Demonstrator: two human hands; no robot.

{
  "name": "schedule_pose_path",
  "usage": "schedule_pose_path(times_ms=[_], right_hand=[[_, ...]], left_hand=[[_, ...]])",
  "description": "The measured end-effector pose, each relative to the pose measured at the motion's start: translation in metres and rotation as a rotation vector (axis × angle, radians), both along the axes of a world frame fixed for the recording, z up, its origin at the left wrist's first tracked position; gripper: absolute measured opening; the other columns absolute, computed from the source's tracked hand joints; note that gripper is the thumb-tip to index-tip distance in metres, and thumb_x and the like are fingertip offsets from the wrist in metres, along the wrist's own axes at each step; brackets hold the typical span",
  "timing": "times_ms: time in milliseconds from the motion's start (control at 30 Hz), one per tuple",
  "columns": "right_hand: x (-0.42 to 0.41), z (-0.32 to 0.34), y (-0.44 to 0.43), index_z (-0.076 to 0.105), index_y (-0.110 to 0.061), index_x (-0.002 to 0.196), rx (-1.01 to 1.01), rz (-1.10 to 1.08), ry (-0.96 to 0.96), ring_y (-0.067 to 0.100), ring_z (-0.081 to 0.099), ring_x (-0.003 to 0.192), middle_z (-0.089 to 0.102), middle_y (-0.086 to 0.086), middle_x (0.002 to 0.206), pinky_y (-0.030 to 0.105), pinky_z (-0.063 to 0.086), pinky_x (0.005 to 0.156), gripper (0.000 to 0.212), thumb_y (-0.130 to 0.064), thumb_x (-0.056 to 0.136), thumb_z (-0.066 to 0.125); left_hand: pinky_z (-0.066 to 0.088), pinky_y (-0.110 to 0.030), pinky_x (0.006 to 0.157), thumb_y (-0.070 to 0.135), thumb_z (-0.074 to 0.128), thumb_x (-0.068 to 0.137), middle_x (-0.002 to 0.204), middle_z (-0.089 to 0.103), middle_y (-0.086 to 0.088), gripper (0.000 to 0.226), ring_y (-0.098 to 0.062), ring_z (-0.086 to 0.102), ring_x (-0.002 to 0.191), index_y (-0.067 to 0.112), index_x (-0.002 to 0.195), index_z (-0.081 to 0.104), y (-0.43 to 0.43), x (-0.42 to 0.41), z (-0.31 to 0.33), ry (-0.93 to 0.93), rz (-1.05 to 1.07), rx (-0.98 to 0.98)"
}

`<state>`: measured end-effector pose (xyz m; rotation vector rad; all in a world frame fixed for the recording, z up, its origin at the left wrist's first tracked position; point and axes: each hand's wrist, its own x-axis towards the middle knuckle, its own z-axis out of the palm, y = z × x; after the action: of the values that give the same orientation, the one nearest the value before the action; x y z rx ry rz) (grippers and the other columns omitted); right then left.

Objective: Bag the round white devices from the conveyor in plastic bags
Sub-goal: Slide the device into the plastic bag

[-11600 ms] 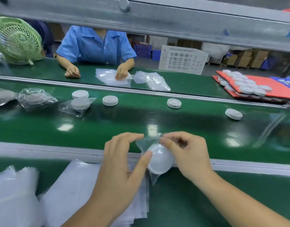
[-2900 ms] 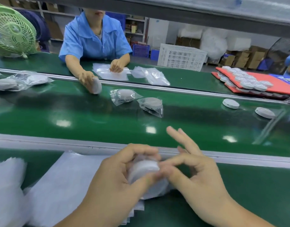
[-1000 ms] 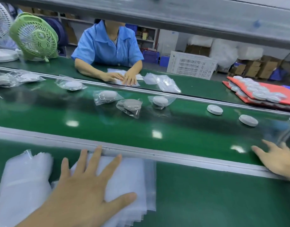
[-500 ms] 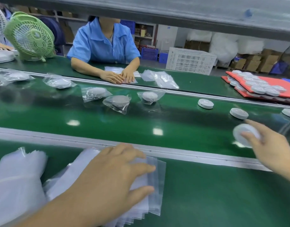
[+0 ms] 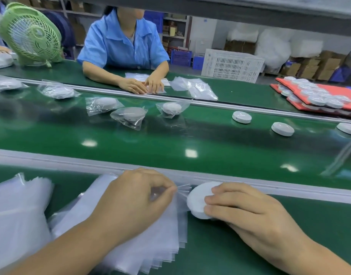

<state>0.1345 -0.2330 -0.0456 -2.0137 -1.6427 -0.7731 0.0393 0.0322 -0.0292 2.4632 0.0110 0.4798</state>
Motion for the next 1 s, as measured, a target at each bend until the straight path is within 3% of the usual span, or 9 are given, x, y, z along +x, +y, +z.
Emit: schedule_pose_path(times_ms=[167,300,400,500,600,733,833,900,1000], right_hand=[[-0.002,0.001,0.007,0.080,-0.013,0.111,0.130,0.050,0.007,0.026,0.069,0.108,0.074,-0.003,0.116,0.033,0.056,0.090,0.022,-0.004,0.091,0.076],[0.003,-0.001,0.006,0.078,-0.010,0.103,0.318,-0.063,0.166,0.016,0.070,0.100,0.074,-0.006,0.109,0.029,0.055,0.087,0.015,-0.018,0.090,0.077],[0.003,0.001,0.006,0.072,-0.023,0.109,0.466,-0.138,0.303,0.011,0.069,0.098,0.071,-0.016,0.113,0.020,0.052,0.084,0.020,-0.021,0.089,0.074],[0.001,0.001,0.007,0.072,-0.024,0.109,0.477,-0.111,0.301,0.016,0.070,0.101,0.070,-0.015,0.116,0.024,0.053,0.085,0.020,-0.017,0.090,0.074],[-0.001,-0.003,0.010,0.074,-0.016,0.109,0.373,-0.032,0.212,0.023,0.069,0.107,0.072,-0.007,0.115,0.035,0.053,0.091,0.017,-0.011,0.093,0.074],[-0.003,-0.005,0.010,0.080,-0.012,0.104,0.258,0.014,0.120,0.027,0.068,0.111,0.073,-0.002,0.117,0.034,0.053,0.094,0.017,-0.003,0.091,0.074],[-0.006,-0.002,0.012,0.081,-0.009,0.100,0.259,0.029,0.114,0.025,0.069,0.110,0.074,-0.002,0.114,0.033,0.054,0.093,0.013,-0.005,0.088,0.076],[-0.012,0.002,0.016,0.080,-0.013,0.098,0.330,0.020,0.182,0.018,0.073,0.104,0.076,-0.005,0.110,0.029,0.056,0.090,0.013,-0.015,0.085,0.081],[-0.029,0.008,0.027,0.080,-0.033,0.090,0.537,-0.064,0.509,0.007,0.075,0.093,0.078,-0.018,0.101,0.018,0.057,0.084,0.018,-0.042,0.076,0.086]], left_hand=[[0.053,-0.026,0.079,0.060,0.050,0.084,0.093,0.065,0.041,0.028,0.008,0.059,0.095,0.048,0.094,0.073,-0.001,-0.003,0.005,0.031,0.000,0.035],[0.038,-0.026,0.087,0.070,0.039,0.091,0.092,0.054,0.032,0.036,0.005,0.043,0.100,0.059,0.114,0.064,-0.008,-0.005,0.002,0.097,-0.067,0.323],[0.033,-0.028,0.079,0.067,0.039,0.093,0.086,0.049,0.024,0.034,0.001,0.042,0.092,0.056,0.108,0.067,-0.014,-0.006,0.001,0.101,-0.068,0.389],[0.043,-0.029,0.082,0.058,0.046,0.089,0.083,0.056,0.026,0.029,0.002,0.050,0.088,0.050,0.093,0.073,-0.015,-0.008,0.003,0.068,-0.058,0.371],[0.046,-0.028,0.085,0.053,0.052,0.087,0.087,0.063,0.030,0.024,0.003,0.054,0.091,0.044,0.088,0.075,-0.014,-0.007,0.004,0.038,-0.025,0.265],[0.047,-0.022,0.074,0.055,0.051,0.083,0.090,0.065,0.035,0.025,0.003,0.058,0.095,0.045,0.083,0.073,-0.015,-0.005,0.007,-0.021,0.034,0.078],[0.051,-0.023,0.075,0.053,0.059,0.086,0.094,0.066,0.037,0.018,0.004,0.061,0.100,0.045,0.086,0.075,-0.014,-0.006,0.005,-0.032,-0.001,-0.056],[0.053,-0.021,0.083,0.050,0.068,0.086,0.098,0.070,0.034,0.013,0.005,0.065,0.101,0.046,0.095,0.076,-0.017,-0.007,0.007,0.017,-0.148,-0.255],[0.050,-0.010,0.087,0.043,0.087,0.073,0.109,0.072,0.025,0.044,0.004,0.066,0.106,0.050,0.113,0.070,-0.029,-0.013,0.014,0.168,-0.408,-0.534]])
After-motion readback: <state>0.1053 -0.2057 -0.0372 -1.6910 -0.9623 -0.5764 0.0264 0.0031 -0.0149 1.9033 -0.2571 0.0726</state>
